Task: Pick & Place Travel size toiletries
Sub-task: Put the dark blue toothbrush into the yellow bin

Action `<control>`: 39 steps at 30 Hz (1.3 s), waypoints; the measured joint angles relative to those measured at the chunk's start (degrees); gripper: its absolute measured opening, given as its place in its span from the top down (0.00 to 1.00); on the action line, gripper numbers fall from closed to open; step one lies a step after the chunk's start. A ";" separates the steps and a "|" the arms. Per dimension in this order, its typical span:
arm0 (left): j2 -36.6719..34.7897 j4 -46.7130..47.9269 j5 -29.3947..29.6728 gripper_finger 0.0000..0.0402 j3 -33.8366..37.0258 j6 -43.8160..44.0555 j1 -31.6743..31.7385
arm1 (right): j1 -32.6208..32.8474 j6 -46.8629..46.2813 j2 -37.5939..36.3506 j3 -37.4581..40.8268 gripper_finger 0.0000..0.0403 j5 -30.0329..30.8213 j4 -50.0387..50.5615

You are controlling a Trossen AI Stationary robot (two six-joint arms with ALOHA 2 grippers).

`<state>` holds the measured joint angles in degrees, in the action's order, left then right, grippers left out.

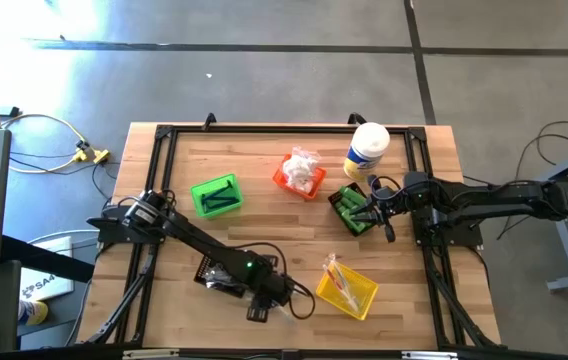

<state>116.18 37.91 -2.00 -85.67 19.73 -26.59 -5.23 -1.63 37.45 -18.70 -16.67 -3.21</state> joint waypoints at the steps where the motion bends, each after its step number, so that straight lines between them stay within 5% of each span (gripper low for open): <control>1: 0.00 -0.07 0.02 0.59 -0.36 -0.42 0.07 | 0.00 0.00 0.00 0.00 0.85 0.00 0.03; 12: -0.07 2.73 0.15 0.68 -2.62 -1.74 1.24 | 0.00 0.13 0.00 0.00 0.85 0.00 0.03; 21: -0.07 3.74 -4.93 0.68 -2.62 2.83 1.09 | 0.00 0.15 0.00 0.00 0.85 0.00 0.03; 39: -0.07 3.75 -5.03 0.68 -1.58 3.08 1.09 | 0.00 0.15 0.00 0.00 0.85 0.00 0.03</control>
<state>116.11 41.66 -7.03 -87.24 22.81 -25.50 -5.23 -1.48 37.45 -18.70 -16.67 -3.18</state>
